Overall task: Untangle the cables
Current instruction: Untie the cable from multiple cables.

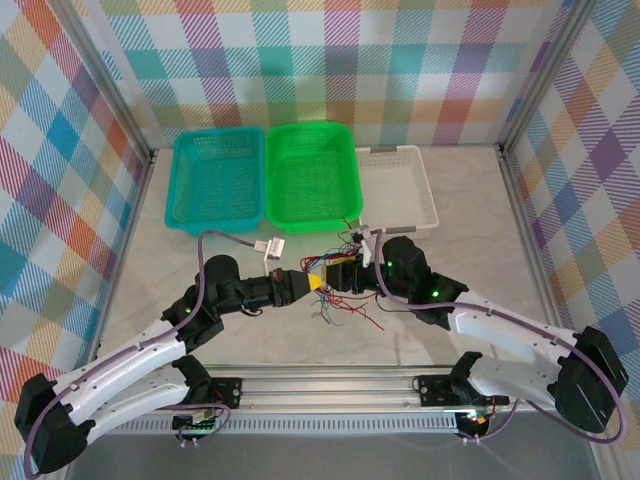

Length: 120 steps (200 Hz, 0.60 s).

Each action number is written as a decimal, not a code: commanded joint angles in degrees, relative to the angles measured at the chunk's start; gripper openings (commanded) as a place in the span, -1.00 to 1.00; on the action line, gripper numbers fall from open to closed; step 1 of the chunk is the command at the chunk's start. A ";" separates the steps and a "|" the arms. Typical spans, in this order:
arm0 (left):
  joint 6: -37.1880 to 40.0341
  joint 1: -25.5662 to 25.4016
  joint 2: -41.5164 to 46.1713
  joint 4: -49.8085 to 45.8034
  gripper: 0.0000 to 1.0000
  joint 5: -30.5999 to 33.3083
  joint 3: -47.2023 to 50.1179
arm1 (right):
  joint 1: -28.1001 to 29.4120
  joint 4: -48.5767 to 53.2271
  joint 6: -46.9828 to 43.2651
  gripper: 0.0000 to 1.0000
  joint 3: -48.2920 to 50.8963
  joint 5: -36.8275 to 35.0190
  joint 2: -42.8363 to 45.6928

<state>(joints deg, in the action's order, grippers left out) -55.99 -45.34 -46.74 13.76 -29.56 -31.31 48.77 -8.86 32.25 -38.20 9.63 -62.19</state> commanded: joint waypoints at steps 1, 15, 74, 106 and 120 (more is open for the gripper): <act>-0.58 -1.26 0.16 4.09 -1.00 -1.99 0.35 | 0.76 -5.95 1.13 -0.19 0.71 -0.33 -0.93; -0.42 -1.24 0.50 3.83 -1.00 -1.85 0.46 | 0.95 -6.08 1.15 -0.32 0.70 -1.46 -0.77; 6.38 -1.31 5.63 -11.98 -1.00 2.46 -4.13 | 0.98 4.77 0.45 -1.00 1.05 -10.52 3.94; 10.89 -0.96 7.18 -23.84 -1.00 7.52 -8.12 | 0.93 10.84 0.45 -1.00 2.65 -15.76 8.29; 12.53 -0.37 7.48 -28.45 -1.00 9.38 -9.84 | 0.88 13.94 0.45 -1.00 2.86 -17.66 9.85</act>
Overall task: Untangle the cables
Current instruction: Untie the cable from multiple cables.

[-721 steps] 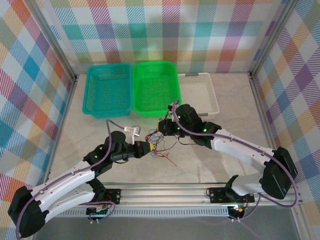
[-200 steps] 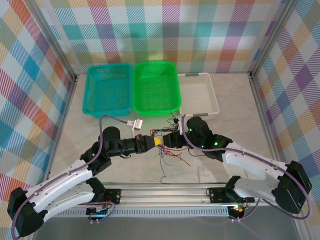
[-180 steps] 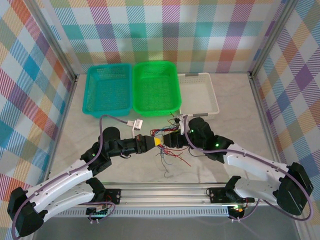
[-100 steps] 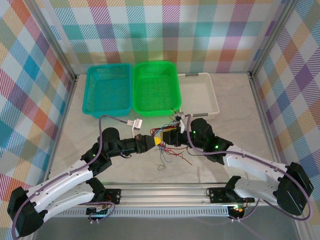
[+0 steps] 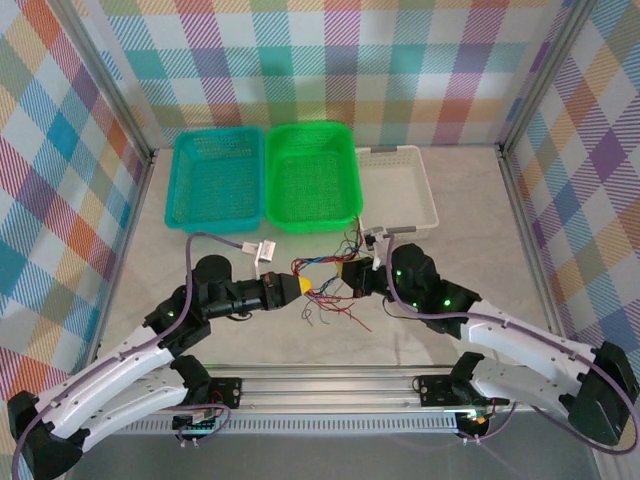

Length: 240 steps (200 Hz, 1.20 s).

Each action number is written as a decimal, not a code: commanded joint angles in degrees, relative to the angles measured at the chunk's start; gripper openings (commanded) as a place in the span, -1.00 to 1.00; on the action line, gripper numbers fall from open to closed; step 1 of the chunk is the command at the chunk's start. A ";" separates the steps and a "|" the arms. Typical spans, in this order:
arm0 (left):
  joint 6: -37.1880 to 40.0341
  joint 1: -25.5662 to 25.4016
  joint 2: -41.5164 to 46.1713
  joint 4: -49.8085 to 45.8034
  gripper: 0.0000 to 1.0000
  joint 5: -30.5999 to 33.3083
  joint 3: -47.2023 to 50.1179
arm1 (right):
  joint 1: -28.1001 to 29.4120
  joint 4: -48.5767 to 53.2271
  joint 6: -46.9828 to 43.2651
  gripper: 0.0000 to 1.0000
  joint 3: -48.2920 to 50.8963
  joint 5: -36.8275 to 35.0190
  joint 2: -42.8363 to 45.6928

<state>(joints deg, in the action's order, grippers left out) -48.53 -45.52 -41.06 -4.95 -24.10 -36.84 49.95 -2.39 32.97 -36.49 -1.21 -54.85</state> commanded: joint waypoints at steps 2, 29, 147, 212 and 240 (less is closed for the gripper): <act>5.37 -0.14 1.76 -10.28 -1.00 4.22 -4.52 | -0.30 7.88 -0.34 -1.00 1.16 -7.06 2.68; 7.90 2.13 1.36 -18.82 -1.00 7.16 -7.91 | -0.60 15.54 -1.21 -1.00 -0.45 -10.77 4.09; 19.46 9.08 -3.28 -37.85 -1.00 14.16 -17.84 | -13.82 41.74 -1.68 -1.00 -9.67 -13.74 9.74; 20.74 10.89 -4.74 -41.47 -1.00 20.51 -17.21 | -18.00 51.26 -1.43 -1.00 -13.95 -15.68 10.38; 18.12 11.15 -4.24 -34.69 -1.00 14.71 -13.64 | -18.09 45.20 -3.13 -1.00 -11.09 -6.37 11.39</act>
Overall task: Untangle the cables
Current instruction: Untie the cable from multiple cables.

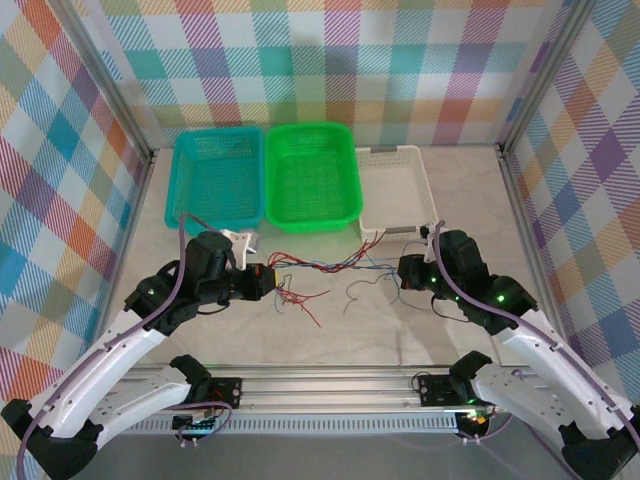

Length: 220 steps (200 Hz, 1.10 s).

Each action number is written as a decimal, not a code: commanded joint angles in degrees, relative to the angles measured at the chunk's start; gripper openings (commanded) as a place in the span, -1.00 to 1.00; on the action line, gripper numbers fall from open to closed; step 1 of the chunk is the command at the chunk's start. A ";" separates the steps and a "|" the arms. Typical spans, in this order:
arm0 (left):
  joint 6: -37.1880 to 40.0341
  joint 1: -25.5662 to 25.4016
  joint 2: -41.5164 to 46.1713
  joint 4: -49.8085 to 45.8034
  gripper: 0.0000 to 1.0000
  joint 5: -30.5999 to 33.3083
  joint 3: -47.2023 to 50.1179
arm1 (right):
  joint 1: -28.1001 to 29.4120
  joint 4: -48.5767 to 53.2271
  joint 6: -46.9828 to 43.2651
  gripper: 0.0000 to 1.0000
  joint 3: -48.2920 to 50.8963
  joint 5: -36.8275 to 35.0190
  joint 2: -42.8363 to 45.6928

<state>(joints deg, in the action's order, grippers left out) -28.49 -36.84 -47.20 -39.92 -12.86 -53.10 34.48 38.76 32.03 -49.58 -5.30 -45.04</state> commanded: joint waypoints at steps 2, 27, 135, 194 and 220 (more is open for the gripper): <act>-2.18 2.47 1.86 0.99 -1.00 2.94 3.00 | -2.58 3.34 -2.33 -1.00 2.15 -1.12 1.70; -6.59 2.39 1.85 12.26 -1.00 -5.26 7.98 | -2.57 -6.37 -3.17 -0.96 6.01 10.88 3.16; -16.41 -0.16 -6.65 36.14 -1.00 -12.44 11.52 | 5.21 -29.89 -5.33 0.36 8.51 28.01 -4.70; -17.39 -2.39 -10.89 38.62 -1.00 -14.55 8.31 | 10.89 -32.82 -12.03 0.31 8.86 18.55 -11.42; -18.01 -3.45 -11.47 39.85 -1.00 -14.91 7.95 | 12.83 -36.08 -13.57 0.23 9.38 15.60 -15.32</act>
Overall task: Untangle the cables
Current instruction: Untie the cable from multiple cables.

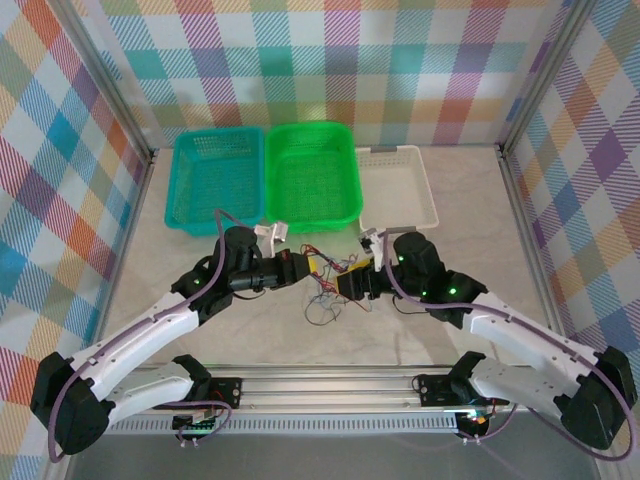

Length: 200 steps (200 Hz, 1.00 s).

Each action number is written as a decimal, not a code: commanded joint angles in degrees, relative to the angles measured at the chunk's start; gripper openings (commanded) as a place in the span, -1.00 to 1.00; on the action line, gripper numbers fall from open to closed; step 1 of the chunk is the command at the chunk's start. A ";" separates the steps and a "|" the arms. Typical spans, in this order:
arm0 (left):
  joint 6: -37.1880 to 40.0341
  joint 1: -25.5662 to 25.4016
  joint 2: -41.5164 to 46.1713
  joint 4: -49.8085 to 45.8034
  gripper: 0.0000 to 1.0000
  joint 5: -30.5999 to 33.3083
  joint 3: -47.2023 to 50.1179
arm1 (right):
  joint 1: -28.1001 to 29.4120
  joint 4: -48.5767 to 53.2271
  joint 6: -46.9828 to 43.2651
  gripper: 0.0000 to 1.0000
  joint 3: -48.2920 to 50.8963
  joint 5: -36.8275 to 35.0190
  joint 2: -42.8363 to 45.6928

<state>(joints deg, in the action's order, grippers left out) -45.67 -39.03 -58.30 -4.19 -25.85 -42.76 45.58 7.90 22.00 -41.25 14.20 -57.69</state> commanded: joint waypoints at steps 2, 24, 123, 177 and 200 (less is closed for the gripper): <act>-0.93 -1.35 -0.40 4.15 -1.00 -1.97 -2.39 | 1.77 -5.32 -3.61 0.23 1.04 -4.13 -2.97; -1.18 -1.83 -0.34 4.30 -1.00 -2.19 -2.63 | 2.39 -7.34 -4.61 0.23 1.36 -5.63 -4.68; -2.60 -2.03 -0.03 5.06 -1.00 -2.32 -2.23 | 3.72 -19.77 -0.22 0.14 6.88 0.43 -4.63; -2.57 -2.10 0.48 3.26 -1.00 -0.37 -3.36 | 5.07 -22.35 -0.38 0.21 8.54 2.07 -3.71; -2.52 -2.10 0.69 2.91 -1.00 -0.14 -3.39 | 5.05 -23.47 -0.68 0.17 10.38 0.96 -0.98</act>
<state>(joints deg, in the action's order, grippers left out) -48.25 -40.56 -58.83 -2.87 -25.98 -43.79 50.33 -12.03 21.61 -33.01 14.68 -61.80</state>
